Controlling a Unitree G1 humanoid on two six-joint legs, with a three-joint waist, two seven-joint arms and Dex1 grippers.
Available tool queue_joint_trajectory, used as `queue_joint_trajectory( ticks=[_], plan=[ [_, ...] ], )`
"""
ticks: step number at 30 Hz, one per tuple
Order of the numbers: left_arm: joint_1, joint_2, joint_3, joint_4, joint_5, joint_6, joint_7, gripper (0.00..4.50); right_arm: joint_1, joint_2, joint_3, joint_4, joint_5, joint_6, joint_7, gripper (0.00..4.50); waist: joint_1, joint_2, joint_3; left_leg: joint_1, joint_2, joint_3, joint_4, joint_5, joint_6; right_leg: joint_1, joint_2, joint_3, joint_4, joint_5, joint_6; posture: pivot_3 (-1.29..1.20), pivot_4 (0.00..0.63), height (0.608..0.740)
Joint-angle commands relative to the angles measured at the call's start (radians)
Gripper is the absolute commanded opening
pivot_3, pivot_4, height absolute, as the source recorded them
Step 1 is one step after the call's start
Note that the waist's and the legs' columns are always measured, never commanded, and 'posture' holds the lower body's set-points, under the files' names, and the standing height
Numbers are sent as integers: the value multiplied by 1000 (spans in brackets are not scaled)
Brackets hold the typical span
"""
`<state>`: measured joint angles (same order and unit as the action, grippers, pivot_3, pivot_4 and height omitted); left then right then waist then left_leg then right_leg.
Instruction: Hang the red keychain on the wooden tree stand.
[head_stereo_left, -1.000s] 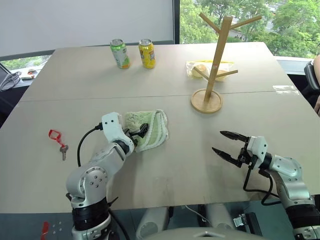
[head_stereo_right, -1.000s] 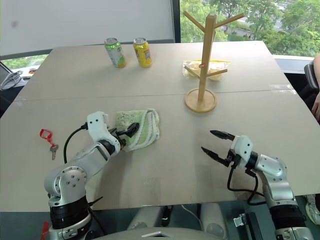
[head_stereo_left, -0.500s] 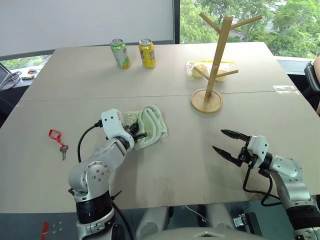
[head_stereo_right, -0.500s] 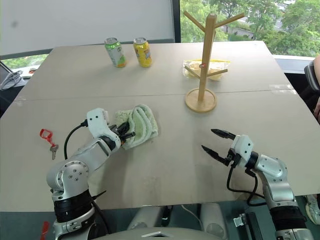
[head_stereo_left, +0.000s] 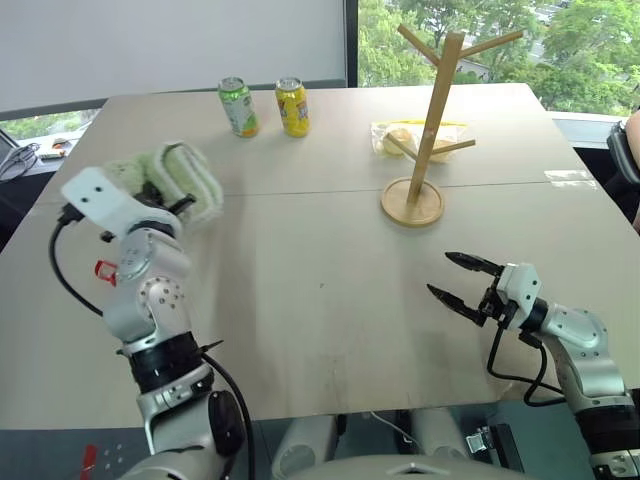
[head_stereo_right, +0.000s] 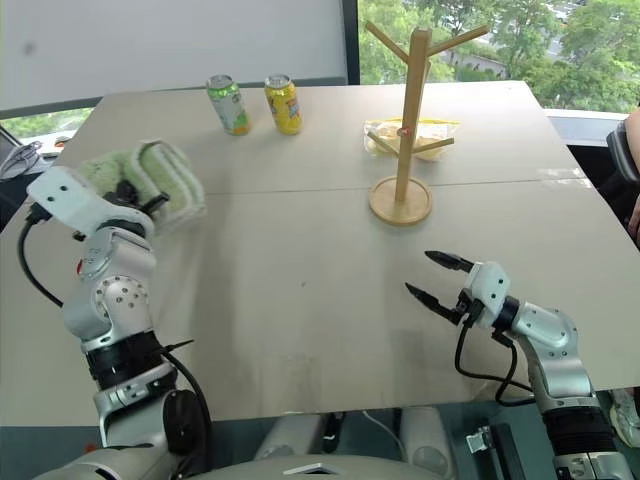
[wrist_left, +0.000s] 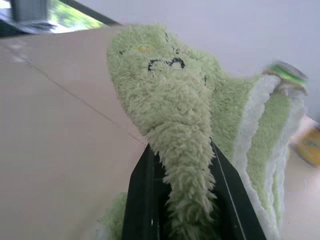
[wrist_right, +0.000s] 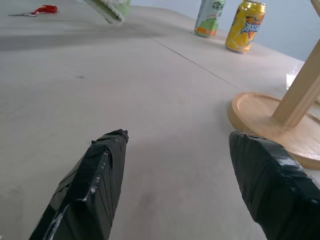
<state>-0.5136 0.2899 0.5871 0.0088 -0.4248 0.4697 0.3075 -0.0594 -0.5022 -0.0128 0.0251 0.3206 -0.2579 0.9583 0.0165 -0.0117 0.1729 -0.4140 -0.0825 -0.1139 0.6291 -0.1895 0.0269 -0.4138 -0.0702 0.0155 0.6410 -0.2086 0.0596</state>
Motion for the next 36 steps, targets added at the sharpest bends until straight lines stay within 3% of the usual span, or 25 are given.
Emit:
queue_joint_trajectory(
  ticks=[1, 7, 13, 23, 26, 33, 36],
  plan=[
    [-56, 49, 31, 161, 44, -172, -25, 11, -16, -6, -6, -60, 14, 26, -13, 3479, 2, -2, 0, 0, 0, 0, 0, 0, 0, 0, 0, 0, 0, 0, 0, 0, 150, 740],
    [-158, 123, 68, 477, 44, -387, -109, 11, -31, 2, -6, -68, 13, 49, -21, 3479, 1, -6, 2, 0, -1, -1, 1, 0, 0, 0, 0, -1, 0, 2, -2, 0, 150, 740],
    [-267, 182, 60, 682, 9, -526, -274, 11, -35, 11, -5, -75, 15, 59, -31, 3479, -2, -7, 2, 0, -1, -1, 1, 2, 3, 0, 0, -1, 0, 2, -2, 0, 150, 740],
    [-397, 257, 58, 969, 1, -621, -343, 11, -35, 21, -8, -79, 13, 70, -50, 3479, -5, -7, 3, 0, -1, -1, 1, 2, 4, 0, 0, -1, 0, 2, -2, 0, 150, 740],
    [-398, 256, 53, 1013, 1, -637, -354, 1081, -33, 20, -8, -83, 12, 76, -56, 3479, -5, -8, 3, 0, -1, -1, 1, 2, 4, 0, 0, -1, 0, 2, -2, 0, 150, 740],
    [-386, 249, 45, 1025, 1, -647, -359, 4458, -28, 18, -10, -94, 14, 84, -61, 3479, -5, -8, 3, 0, -1, -1, 1, 2, 4, 0, 0, -1, 0, 2, -2, 0, 150, 740],
    [-367, 243, 43, 997, 0, -636, -351, 4458, -27, 14, -9, -107, 31, 99, -48, 3479, -5, -8, 3, 0, -1, -1, 1, 2, 4, 0, 0, -2, 0, 2, -2, 0, 150, 740]
  ],
)
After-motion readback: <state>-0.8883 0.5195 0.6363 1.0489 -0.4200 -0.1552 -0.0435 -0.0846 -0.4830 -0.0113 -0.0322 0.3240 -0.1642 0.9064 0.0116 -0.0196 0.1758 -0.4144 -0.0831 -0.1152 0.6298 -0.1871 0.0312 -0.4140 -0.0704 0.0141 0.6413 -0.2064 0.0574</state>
